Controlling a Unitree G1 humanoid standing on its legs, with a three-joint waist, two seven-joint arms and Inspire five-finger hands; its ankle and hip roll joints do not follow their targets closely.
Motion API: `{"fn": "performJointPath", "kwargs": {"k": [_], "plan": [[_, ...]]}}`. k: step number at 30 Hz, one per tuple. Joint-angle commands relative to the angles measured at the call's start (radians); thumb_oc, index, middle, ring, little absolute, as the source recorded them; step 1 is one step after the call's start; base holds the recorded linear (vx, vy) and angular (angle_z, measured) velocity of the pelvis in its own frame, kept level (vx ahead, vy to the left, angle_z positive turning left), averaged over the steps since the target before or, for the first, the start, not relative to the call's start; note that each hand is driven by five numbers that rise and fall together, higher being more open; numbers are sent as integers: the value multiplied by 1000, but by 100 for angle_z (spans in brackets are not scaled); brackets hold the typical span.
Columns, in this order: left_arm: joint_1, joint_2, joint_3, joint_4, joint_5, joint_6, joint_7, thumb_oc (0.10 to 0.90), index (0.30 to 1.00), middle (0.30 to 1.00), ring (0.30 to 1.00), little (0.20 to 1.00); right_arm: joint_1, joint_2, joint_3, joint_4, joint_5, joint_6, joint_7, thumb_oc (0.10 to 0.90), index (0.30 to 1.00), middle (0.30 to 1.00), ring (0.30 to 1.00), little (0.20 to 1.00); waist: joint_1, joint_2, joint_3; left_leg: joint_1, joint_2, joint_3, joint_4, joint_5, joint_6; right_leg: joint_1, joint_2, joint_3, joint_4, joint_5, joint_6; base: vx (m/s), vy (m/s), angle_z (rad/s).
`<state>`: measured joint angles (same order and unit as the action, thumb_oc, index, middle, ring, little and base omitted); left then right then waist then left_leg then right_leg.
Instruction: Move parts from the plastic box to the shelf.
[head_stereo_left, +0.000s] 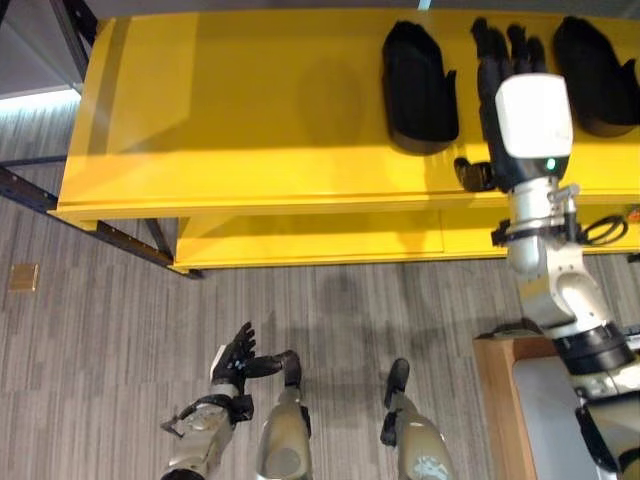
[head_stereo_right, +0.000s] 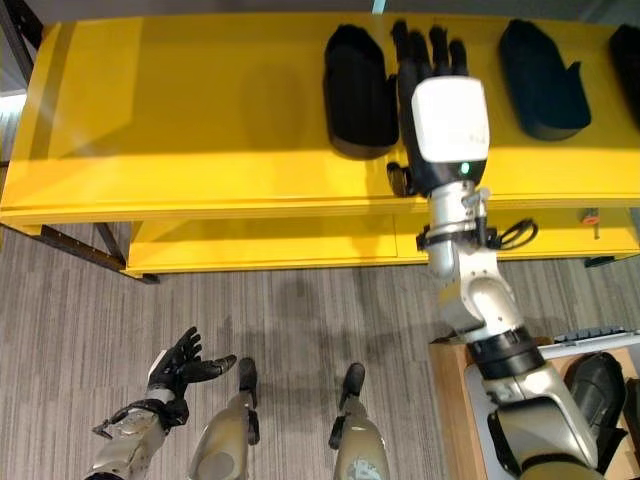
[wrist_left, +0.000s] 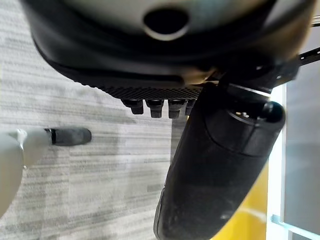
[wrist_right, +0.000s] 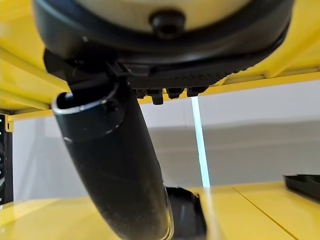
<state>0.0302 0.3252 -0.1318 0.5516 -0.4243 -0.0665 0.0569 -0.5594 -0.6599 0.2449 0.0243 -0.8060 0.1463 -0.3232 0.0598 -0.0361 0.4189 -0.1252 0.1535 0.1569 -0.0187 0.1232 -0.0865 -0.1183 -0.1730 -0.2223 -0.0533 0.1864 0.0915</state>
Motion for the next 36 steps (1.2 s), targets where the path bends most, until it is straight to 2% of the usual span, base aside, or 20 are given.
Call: {"fn": "performJointPath", "kwargs": {"k": [1, 7, 10, 21, 29, 36], "plan": [[42, -11, -20, 28, 35, -36, -24, 900, 1000, 1000, 1000, 1000, -27, -19, -67, -87, -42, -41, -24, 900, 1000, 1000, 1000, 1000, -4, 8, -147, 23, 23, -7, -14, -5, 7, 39, 6, -36, 74, -96, 6, 72, -6, -6], [67, -25, -11, 36, 59, -31, -29, 900, 1000, 1000, 1000, 1000, 83, 17, -89, -133, -1, -77, 15, 900, 1000, 1000, 1000, 1000, -17, 7, -189, 80, 31, 11, -50, -2, 5, 81, 17, -28, 47, -97, 9, 65, -3, -12], [83, -38, -12, 36, 69, -24, -35, 900, 1000, 1000, 1000, 1000, 137, 69, -69, -123, 64, -100, 46, 900, 1000, 1000, 1000, 1000, -24, 4, -223, 116, 38, 24, -60, -9, 4, 115, 26, -22, 27, -98, 8, 97, -10, -9], [88, -52, -24, 50, 69, -25, -30, 900, 1000, 1000, 1000, 1000, 139, 129, 28, 3, 103, -115, 72, 900, 1000, 1000, 1000, 1000, -28, 5, -275, 162, 46, 35, -68, -21, 0, 161, 35, -15, 6, -104, 7, 41, -2, -1], [86, -57, -37, 59, 61, -32, -25, 900, 1000, 1000, 1000, 1000, 101, 160, 97, 109, 103, -111, 71, 900, 1000, 1000, 1000, 1000, -22, 3, -280, 171, 46, 32, -68, -26, 1, 171, 36, -18, 7, -108, 5, 4, 0, 0], [85, -52, -43, 63, 50, -40, -19, 900, 1000, 1000, 1000, 1000, 63, 183, 136, 213, 98, -94, 55, 900, 1000, 1000, 1000, 1000, -8, 2, -262, 157, 42, 24, -67, -21, 1, 166, 33, -30, 6, -104, 7, 0, 1, 1]]}}
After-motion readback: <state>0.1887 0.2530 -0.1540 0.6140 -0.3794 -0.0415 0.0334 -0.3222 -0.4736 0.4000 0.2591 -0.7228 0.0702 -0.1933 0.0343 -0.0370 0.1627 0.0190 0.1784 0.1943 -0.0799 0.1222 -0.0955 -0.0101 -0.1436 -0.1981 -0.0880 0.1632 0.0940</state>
